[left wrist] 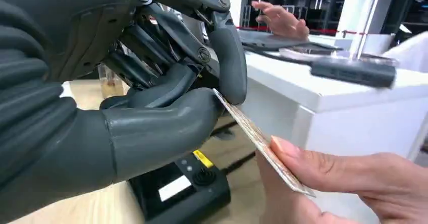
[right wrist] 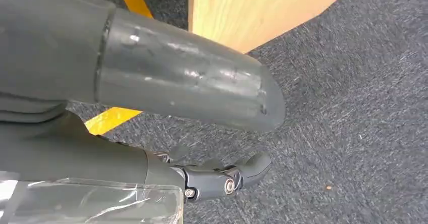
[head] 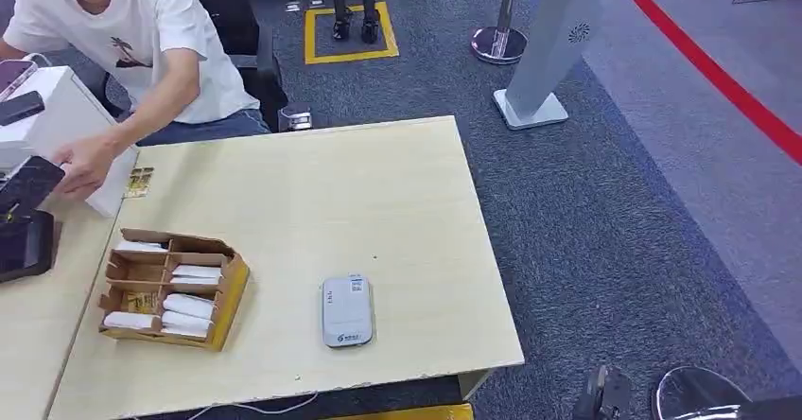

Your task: Pass the card to the sensor for recognition and then transmit it.

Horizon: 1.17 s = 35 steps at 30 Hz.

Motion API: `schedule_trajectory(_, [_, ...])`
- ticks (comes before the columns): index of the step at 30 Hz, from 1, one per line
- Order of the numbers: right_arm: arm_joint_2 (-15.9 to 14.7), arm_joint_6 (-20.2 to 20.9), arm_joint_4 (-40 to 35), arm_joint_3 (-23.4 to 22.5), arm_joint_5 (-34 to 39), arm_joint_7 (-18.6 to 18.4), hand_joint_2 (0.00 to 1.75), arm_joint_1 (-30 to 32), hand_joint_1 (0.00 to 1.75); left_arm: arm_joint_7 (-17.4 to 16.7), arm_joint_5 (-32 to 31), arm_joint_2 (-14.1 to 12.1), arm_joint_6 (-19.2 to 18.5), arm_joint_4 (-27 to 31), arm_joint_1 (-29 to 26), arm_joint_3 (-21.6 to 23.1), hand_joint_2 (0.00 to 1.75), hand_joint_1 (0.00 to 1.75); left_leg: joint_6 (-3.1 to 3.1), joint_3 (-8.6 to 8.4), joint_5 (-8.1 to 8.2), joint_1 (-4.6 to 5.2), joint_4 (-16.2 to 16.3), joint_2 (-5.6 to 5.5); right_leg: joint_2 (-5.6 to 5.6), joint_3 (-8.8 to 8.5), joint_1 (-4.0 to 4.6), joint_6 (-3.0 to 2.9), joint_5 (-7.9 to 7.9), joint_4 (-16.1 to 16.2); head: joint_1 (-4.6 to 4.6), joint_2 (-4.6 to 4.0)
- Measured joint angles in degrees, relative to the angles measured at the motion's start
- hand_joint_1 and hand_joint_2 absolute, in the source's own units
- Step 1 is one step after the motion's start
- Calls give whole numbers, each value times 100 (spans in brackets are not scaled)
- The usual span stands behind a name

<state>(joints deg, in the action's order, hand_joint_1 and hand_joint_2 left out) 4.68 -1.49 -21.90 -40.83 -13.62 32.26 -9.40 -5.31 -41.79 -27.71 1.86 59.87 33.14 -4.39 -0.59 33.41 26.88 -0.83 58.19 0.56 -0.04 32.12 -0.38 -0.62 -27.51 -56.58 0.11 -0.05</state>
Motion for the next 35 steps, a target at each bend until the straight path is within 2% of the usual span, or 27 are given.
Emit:
schedule_trajectory(6, [-20, 0, 0, -2, 26, 9, 0, 3, 0, 31, -28, 177, -55, -142, 76, 26, 175, 175, 0, 0, 0, 0, 0, 17, 17, 6, 0, 2, 4, 0, 2, 0])
schedule_trajectory(7, [-26, 2, 0, -2, 37, 9, 0, 6, 0, 28, -11, 196, -99, -153, 89, 29, 175, 0, 0, 0, 0, 0, 0, 17, 17, 7, 0, 2, 4, 0, 0, 0])
schedule_trajectory(8, [-28, 4, 0, -2, 39, 9, 0, 9, 0, 28, 19, 212, -142, -173, 106, 29, 175, 0, 0, 0, 0, 0, 0, 16, 15, 7, 0, 2, 3, 0, 2, 0])
schedule_trajectory(9, [-33, 7, 0, -2, 42, 11, 0, 9, 0, 28, 39, 227, -151, -182, 116, 29, 0, 0, 0, 0, 0, 0, 0, 14, 14, 8, 0, 2, 3, 0, 0, 0])
schedule_trajectory(17, [-33, 7, 0, -2, 109, 35, 0, 29, 0, 146, 468, 339, -245, -190, 111, 29, 0, 0, 0, 1, 0, 0, -1, 14, 14, 6, 0, 3, 4, -1, 2, -2])
schedule_trajectory(20, [-33, 9, 0, -2, 131, 70, 0, 57, 0, 280, 763, 380, -256, -15, -62, 20, 0, 0, 0, 0, 0, 0, -1, 14, 14, 5, 0, 3, 4, -1, 0, 0])
schedule_trajectory(24, [-35, 9, 0, -15, 162, 125, 0, 101, 0, 494, 1310, 509, -260, 547, -516, -57, 0, 0, 1, 1, 1, 3, -1, 15, 14, 5, 0, 3, 4, 1, 0, 0])
schedule_trajectory(28, [-42, 20, 0, -70, 181, 172, 0, 164, 0, 839, 2123, 895, -256, 1554, -1340, -142, 0, 0, 7, 1, 7, 12, -1, 15, 15, 5, -6, 7, 0, 2, 0, 0])
schedule_trajectory(29, [-42, 20, 0, -90, 181, 190, 0, 181, 0, 910, 2280, 1001, -249, 1793, -1584, -142, 175, 0, 8, 1, 9, 12, -1, 16, 15, 5, -10, 7, 0, 3, 2, 0])
schedule_trajectory(35, [-61, -18, -7, -234, 157, 234, 0, 299, 0, 1544, 2767, 1725, -59, 3229, -2946, -105, 175, 0, 19, 1, 17, 18, -1, 17, 15, 6, -18, 11, -3, 7, -2, 0])
